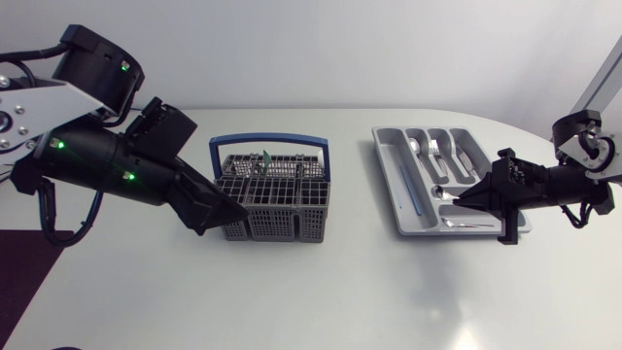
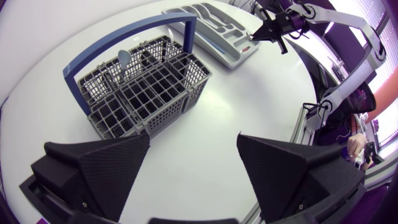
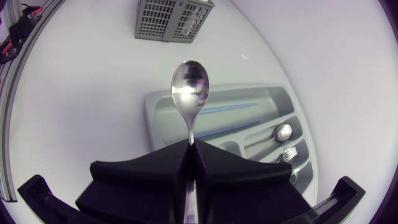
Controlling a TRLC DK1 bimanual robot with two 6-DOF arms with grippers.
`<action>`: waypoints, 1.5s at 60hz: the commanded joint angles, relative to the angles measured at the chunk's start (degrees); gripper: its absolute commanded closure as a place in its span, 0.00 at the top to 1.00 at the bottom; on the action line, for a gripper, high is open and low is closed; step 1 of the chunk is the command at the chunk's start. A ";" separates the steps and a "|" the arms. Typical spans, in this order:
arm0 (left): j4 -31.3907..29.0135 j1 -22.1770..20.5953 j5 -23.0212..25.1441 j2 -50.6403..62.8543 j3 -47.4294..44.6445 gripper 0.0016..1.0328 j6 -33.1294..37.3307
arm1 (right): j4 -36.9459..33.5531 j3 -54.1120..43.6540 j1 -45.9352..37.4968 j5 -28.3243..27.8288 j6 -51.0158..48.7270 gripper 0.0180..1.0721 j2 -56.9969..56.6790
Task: Unload the cutlery basket into the drawer organizer.
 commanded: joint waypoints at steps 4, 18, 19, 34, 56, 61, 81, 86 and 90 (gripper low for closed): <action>0.54 1.02 -0.81 0.87 -1.79 0.95 1.98 | -2.14 5.24 -3.84 0.62 -6.46 0.06 6.27; 0.54 1.28 -1.25 0.51 -2.49 0.95 2.77 | -4.42 10.16 -7.88 2.82 -11.91 0.06 15.32; 0.62 1.28 -1.25 0.60 -2.58 0.95 2.77 | -4.42 10.16 -8.06 3.08 -12.17 0.06 15.59; 1.24 0.76 -1.25 1.30 -2.58 0.95 2.42 | -4.33 9.11 -7.97 5.28 -13.75 0.06 17.79; 1.24 0.32 -1.25 1.04 -3.19 0.95 2.15 | -5.39 10.78 -7.18 8.53 -14.28 0.48 19.98; 1.24 0.32 -1.25 0.78 -3.37 0.95 2.24 | -5.39 10.78 -7.18 8.62 -14.02 0.64 19.02; 0.80 1.28 -5.29 -3.62 -5.74 0.95 4.00 | -14.53 12.36 -1.11 3.87 -4.26 0.82 2.14; 0.97 1.28 -6.00 -4.58 -7.50 0.95 4.17 | -13.74 13.24 4.07 1.59 3.91 0.82 0.38; 1.85 1.11 -8.37 -5.02 -9.35 0.92 4.52 | -10.92 13.77 8.29 -0.43 12.00 0.82 -0.14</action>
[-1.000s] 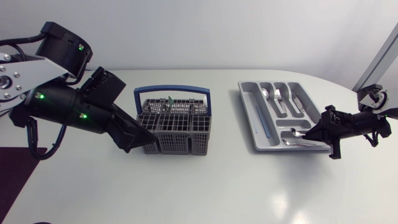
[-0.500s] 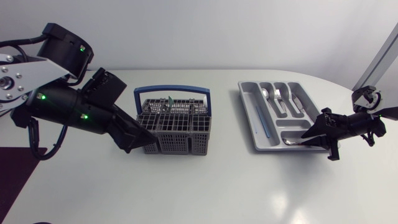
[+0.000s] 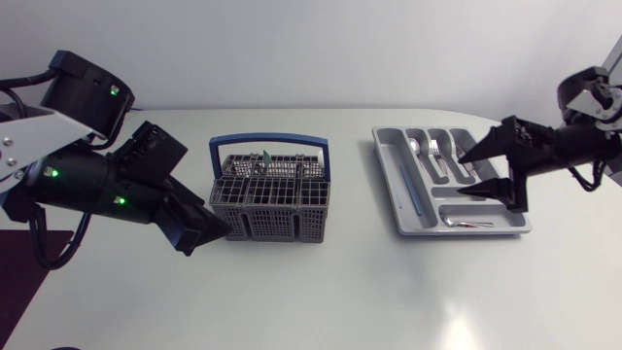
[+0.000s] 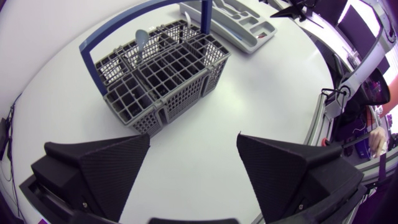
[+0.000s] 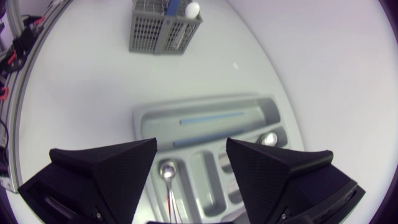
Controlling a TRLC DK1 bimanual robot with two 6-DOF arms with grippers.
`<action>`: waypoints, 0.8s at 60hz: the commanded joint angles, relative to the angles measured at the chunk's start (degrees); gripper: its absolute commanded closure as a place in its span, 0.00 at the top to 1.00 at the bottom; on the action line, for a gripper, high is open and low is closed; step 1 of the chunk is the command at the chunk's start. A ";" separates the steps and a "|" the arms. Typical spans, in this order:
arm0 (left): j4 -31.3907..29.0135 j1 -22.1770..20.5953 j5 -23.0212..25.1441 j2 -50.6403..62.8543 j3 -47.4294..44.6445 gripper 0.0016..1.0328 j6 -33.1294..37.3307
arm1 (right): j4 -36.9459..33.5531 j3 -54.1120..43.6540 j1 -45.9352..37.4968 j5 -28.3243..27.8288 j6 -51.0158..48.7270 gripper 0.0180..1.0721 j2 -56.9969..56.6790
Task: Unload the cutlery basket into the drawer organizer.
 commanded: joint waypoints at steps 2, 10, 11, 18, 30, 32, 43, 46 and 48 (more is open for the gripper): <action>1.38 0.36 -1.84 -1.33 -4.35 0.90 1.53 | 3.80 0.52 6.25 -1.99 14.65 0.81 -0.39; 4.54 0.80 -2.54 -2.21 -9.44 0.76 1.71 | 13.47 -0.80 14.25 -2.34 28.36 0.49 -0.03; 5.16 0.80 -2.54 -2.30 -10.15 0.73 1.71 | 15.22 -0.89 15.12 -2.34 30.11 0.44 0.14; 8.67 1.07 -2.63 -1.95 -13.40 0.54 1.62 | 22.69 -0.18 20.75 -1.72 40.22 0.19 3.57; 17.64 2.21 -3.68 2.27 -16.83 0.17 1.18 | 28.41 4.47 25.85 -0.93 50.51 0.05 10.07; 19.66 2.47 -3.68 2.71 -17.35 0.15 1.09 | 29.29 4.91 26.46 -0.93 51.91 0.05 10.78; 25.81 3.09 -3.77 7.90 -17.27 0.11 0.48 | 33.24 6.85 29.19 0.39 56.66 0.05 13.50; 27.13 3.18 -3.77 9.39 -17.00 0.11 0.56 | 33.24 7.73 29.71 0.65 57.19 0.05 14.03; 28.09 3.27 -4.12 10.53 -16.65 0.10 0.74 | 33.24 8.34 30.07 0.65 57.71 0.05 14.29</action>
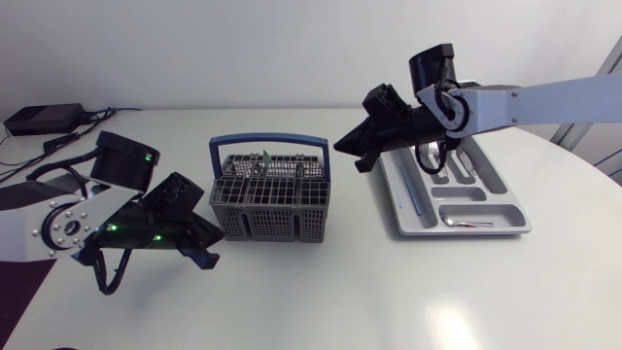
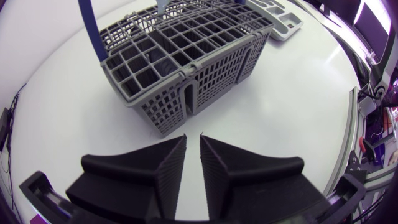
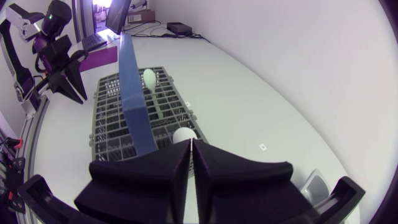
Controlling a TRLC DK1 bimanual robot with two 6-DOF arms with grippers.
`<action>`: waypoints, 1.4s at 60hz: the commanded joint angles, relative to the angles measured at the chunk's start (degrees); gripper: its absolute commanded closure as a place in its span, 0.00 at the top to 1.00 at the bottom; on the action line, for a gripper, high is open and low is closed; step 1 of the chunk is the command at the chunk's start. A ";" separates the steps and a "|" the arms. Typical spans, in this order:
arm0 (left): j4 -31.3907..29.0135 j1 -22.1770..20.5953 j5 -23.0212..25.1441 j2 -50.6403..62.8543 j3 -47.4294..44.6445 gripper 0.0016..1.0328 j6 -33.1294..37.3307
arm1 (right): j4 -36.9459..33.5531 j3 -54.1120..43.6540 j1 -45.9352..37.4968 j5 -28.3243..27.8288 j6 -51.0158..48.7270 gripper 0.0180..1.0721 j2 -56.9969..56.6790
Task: Unload the cutlery basket into the drawer organizer.
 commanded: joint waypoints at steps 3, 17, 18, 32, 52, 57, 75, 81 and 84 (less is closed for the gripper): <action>2.64 1.06 -1.55 4.49 -0.08 0.10 0.11 | 0.72 2.95 1.33 0.34 3.84 0.05 2.16; 6.68 3.61 -1.72 9.32 1.76 0.10 1.51 | -1.39 1.45 3.88 -0.54 2.96 0.05 0.85; 7.03 3.70 -1.81 9.50 1.85 0.10 1.69 | -1.74 1.19 3.96 -0.62 2.70 0.05 0.58; 13.10 5.45 -3.66 13.10 3.26 0.10 3.36 | -3.50 -5.31 7.48 -1.41 0.94 0.05 -5.57; 16.08 8.00 -3.74 23.30 13.10 0.10 3.97 | -5.79 -13.31 14.25 1.57 1.38 0.05 -15.06; 16.08 7.74 -4.45 26.02 16.62 0.10 3.71 | -5.70 -14.10 16.27 2.89 1.73 0.05 -15.33; 16.00 6.33 -6.29 34.55 26.46 0.10 2.30 | -5.08 -14.98 21.81 5.79 3.31 0.05 -15.33; 16.00 6.25 -6.47 35.78 27.69 0.10 1.78 | -4.99 -14.10 20.05 6.14 3.31 0.05 -16.38; 15.91 6.68 -6.47 35.42 27.52 0.10 1.78 | -5.17 -13.31 18.03 6.14 3.22 0.05 -17.08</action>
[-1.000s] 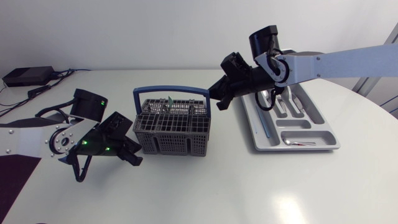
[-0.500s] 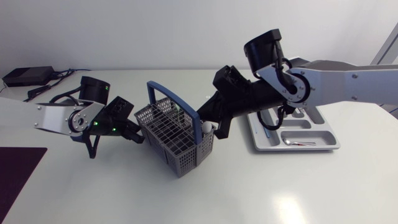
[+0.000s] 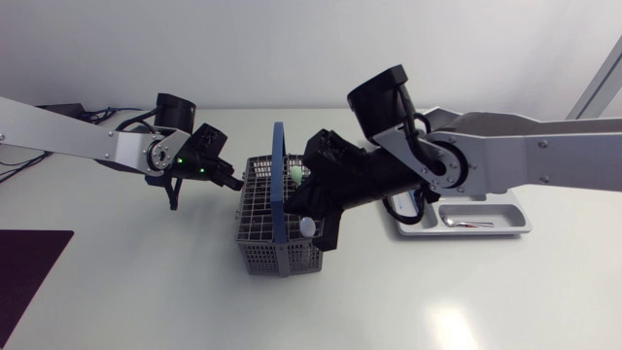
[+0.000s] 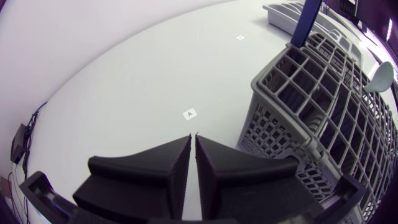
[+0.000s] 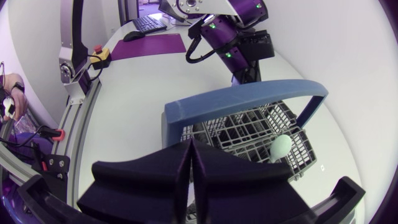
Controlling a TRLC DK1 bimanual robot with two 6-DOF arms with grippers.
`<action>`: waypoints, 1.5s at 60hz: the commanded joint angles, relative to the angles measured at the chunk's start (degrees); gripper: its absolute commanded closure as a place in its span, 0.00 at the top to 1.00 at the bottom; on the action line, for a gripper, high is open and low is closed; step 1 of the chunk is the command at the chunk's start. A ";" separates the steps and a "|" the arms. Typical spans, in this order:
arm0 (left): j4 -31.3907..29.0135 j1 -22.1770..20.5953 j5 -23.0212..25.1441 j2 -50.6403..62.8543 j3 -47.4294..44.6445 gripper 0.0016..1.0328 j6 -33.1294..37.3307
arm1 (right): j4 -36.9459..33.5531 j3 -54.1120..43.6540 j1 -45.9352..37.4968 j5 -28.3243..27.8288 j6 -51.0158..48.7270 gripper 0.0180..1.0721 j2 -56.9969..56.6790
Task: Unload the cutlery basket into the drawer organizer.
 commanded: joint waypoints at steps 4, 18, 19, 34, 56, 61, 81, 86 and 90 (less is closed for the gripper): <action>-0.14 0.39 -0.50 -0.37 -0.47 0.10 -0.89 | -0.58 1.34 -5.62 -0.09 0.64 0.05 -2.49; -3.47 1.36 0.73 -14.34 -10.49 0.11 0.52 | 1.09 5.64 -15.29 -2.81 -0.24 0.05 3.75; -3.83 1.45 0.99 -15.75 -11.28 0.11 0.60 | 1.44 6.17 -15.90 -2.90 -0.15 0.05 4.72; -14.55 -2.68 4.07 -33.76 -19.80 0.11 2.01 | 6.71 14.43 -19.24 -3.52 2.40 0.05 18.96; -20.88 -13.49 4.33 -39.48 -24.81 0.11 0.16 | 9.44 24.36 -19.24 -3.52 5.83 0.05 29.77; -21.76 -14.72 5.47 -39.56 -25.60 0.11 0.08 | 9.44 26.82 -19.24 -3.69 6.27 0.05 31.88; -20.35 -20.00 5.91 -37.98 -27.54 0.10 -1.86 | 4.34 38.69 -19.07 -6.94 6.53 0.05 40.49; -21.67 -20.35 5.91 -40.00 -27.01 0.10 -2.91 | 2.67 40.62 -19.15 -8.09 6.27 0.05 41.28; -22.11 -21.32 6.00 -40.53 -26.83 0.10 -3.53 | 1.35 41.50 -18.89 -8.44 5.39 0.05 41.72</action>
